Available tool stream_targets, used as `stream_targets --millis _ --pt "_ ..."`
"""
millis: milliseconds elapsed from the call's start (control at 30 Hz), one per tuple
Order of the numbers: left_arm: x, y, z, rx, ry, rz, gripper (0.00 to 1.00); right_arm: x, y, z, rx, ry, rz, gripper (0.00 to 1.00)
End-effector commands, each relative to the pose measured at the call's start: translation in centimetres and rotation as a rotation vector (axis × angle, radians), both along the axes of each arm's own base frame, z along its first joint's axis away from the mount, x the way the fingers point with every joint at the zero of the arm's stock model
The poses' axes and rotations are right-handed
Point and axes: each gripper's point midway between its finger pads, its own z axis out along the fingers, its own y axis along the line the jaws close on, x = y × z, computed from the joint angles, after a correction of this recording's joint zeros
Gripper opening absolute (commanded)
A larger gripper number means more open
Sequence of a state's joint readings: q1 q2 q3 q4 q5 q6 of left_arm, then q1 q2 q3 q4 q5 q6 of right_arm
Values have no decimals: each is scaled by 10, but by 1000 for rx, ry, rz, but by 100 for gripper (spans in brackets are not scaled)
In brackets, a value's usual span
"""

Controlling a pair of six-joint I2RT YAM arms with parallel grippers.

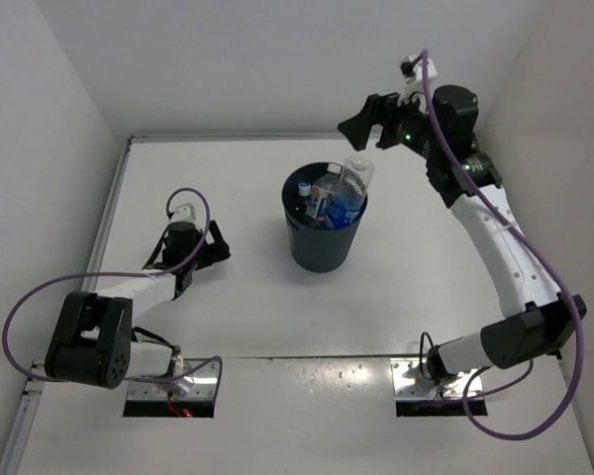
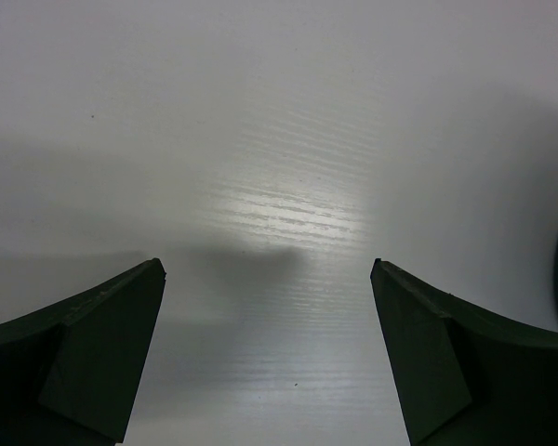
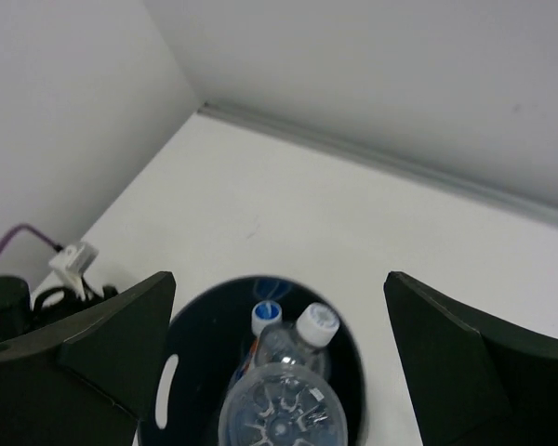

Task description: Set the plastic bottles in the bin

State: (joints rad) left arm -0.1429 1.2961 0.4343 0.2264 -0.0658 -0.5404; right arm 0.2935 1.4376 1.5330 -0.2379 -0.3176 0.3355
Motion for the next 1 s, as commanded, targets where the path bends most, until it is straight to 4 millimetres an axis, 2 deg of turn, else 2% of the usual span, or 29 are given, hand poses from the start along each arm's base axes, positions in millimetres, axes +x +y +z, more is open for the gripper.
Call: stream_targets --millis 0,133,167,233,267,300,367,400,467,500,567,600,633,700,767,800,867,967 --pt "2 -5 2 -19 -18 -7 100 7 -14 47 25 -131 -16 95" --pt "2 -5 2 -19 -18 -7 100 8 -34 59 32 -162 -25 98" --pt "2 -5 2 -19 -18 -7 100 7 -52 60 27 -150 -65 98" --pt "5 -5 5 -20 -27 -7 100 5 -75 47 17 -110 -117 99" --pt "4 -5 3 -19 -19 -7 100 5 -100 32 -16 -64 -183 99" --pt "4 -5 2 -19 -18 -7 100 3 -112 15 -38 -15 -226 99" --pt "6 -6 -1 -17 -6 -7 100 -8 -141 -2 -88 40 -331 99" --pt "8 -8 1 -11 -6 -9 100 -20 -145 -28 -156 116 -323 99" --pt "8 -10 0 4 3 -18 100 -39 -159 -42 -218 157 -359 100" --pt "7 -14 0 5 3 -30 100 -47 -173 -57 -249 193 -380 100" --pt "5 -15 -2 21 15 -38 100 -68 -180 -75 -248 272 -363 100" --pt "7 -12 3 29 3 -24 100 -79 -192 -87 -226 317 -381 100" --pt "7 -11 3 45 11 -16 100 -94 -187 -103 -217 388 -316 100" --pt "6 -11 6 59 5 -8 100 -122 -192 -135 -201 535 -311 100" --pt "9 -10 17 69 -25 6 100 -143 -195 -160 -215 620 -282 100" --pt "7 -12 18 85 -24 -6 100 -151 -204 -168 -256 625 -257 100" --pt "4 -9 24 113 -37 6 100 -176 -203 -185 -279 696 -211 100" --pt "10 -12 45 110 -69 7 97 -176 -217 -188 -324 701 -285 100"
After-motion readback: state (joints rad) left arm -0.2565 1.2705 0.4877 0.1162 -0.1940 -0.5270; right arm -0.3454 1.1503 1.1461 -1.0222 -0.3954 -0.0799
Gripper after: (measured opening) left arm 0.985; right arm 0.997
